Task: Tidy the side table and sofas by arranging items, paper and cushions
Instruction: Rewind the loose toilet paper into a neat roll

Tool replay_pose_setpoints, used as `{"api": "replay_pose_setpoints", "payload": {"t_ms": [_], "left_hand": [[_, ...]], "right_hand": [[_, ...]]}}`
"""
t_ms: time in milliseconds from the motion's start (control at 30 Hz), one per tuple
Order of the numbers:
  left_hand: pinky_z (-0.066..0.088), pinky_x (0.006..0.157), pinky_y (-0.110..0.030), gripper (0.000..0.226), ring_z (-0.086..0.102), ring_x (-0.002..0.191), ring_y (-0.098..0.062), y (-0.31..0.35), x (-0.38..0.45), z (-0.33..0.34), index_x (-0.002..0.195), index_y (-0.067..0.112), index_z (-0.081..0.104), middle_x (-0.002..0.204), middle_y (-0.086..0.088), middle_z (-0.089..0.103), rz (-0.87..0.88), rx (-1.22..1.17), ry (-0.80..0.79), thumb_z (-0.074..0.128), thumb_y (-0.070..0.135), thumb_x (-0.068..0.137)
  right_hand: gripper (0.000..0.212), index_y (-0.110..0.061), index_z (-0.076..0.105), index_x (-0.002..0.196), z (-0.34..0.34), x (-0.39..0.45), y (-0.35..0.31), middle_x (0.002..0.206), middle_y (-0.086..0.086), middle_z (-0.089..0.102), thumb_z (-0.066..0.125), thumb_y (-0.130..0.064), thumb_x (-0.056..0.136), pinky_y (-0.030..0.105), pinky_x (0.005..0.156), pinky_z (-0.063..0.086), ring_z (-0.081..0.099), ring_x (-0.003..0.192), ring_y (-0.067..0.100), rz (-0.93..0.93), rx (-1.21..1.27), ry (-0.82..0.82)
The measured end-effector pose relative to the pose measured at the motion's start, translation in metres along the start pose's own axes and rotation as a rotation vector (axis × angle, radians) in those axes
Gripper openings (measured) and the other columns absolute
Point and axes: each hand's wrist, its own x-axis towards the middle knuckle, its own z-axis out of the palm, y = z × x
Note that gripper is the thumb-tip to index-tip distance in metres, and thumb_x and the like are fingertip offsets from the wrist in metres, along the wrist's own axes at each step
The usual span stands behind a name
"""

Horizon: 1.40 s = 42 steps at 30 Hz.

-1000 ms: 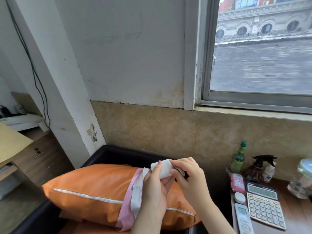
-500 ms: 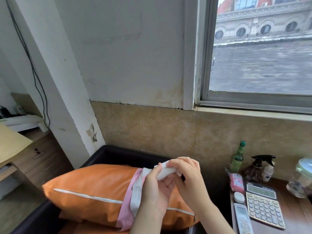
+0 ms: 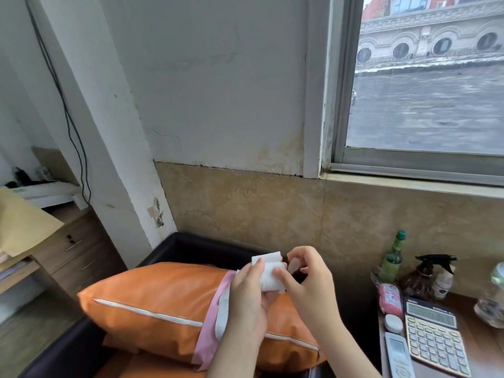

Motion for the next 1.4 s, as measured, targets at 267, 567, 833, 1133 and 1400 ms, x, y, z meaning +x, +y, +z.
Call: {"api": "replay_pose_setpoints", "payload": {"t_ms": [267, 567, 833, 1133, 1400], "left_hand": [[0.055, 0.063, -0.034, 0.027, 0.066, 0.086, -0.033, 0.005, 0.002, -0.004, 0.112, -0.005, 0.057, 0.098, -0.025, 0.066, -0.099, -0.111, 0.085, 0.044, 0.014, 0.098], [0.057, 0.063, -0.031, 0.033, 0.065, 0.080, -0.032, 0.017, 0.022, 0.016, 0.097, -0.009, 0.063, 0.084, -0.023, 0.069, -0.146, -0.240, 0.047, 0.033, 0.006, 0.094], [0.044, 0.098, -0.044, 0.035, 0.063, 0.100, -0.036, 0.011, 0.036, 0.030, 0.110, -0.008, 0.062, 0.109, -0.030, 0.065, -0.042, -0.145, 0.014, 0.044, 0.018, 0.097], [0.051, 0.061, -0.027, 0.026, 0.064, 0.067, -0.024, 0.017, 0.067, 0.058, 0.095, -0.003, 0.061, 0.080, -0.017, 0.065, -0.066, -0.217, 0.134, 0.044, 0.015, 0.096], [0.049, 0.084, -0.039, 0.034, 0.066, 0.072, -0.031, 0.015, 0.075, 0.053, 0.100, -0.011, 0.059, 0.085, -0.027, 0.066, -0.095, -0.268, 0.077, 0.035, 0.011, 0.093]], "right_hand": [[0.048, -0.037, 0.053, 0.111, 0.003, 0.005, 0.019, 0.113, -0.021, 0.061, 0.068, -0.022, 0.068, 0.031, 0.099, 0.023, 0.043, 0.119, -0.002, -0.342, -0.186, -0.336], [0.020, -0.015, 0.065, 0.089, 0.003, 0.032, 0.009, 0.083, -0.020, 0.052, 0.054, -0.029, 0.079, 0.028, 0.086, 0.039, 0.049, 0.091, -0.004, -0.106, -0.009, -0.334], [0.025, -0.034, 0.051, 0.087, 0.016, 0.056, 0.022, 0.088, -0.013, 0.060, 0.070, -0.019, 0.079, 0.024, 0.075, 0.047, 0.057, 0.087, 0.004, 0.047, 0.066, -0.207], [0.043, -0.035, 0.055, 0.107, 0.007, 0.098, 0.042, 0.110, -0.018, 0.060, 0.056, -0.013, 0.070, 0.021, 0.089, 0.031, 0.047, 0.109, 0.001, -0.422, -0.134, -0.365], [0.029, -0.014, 0.060, 0.083, 0.010, 0.104, 0.048, 0.084, -0.019, 0.053, 0.041, -0.036, 0.082, 0.017, 0.081, 0.031, 0.044, 0.093, -0.004, -0.258, -0.029, -0.464]]}}
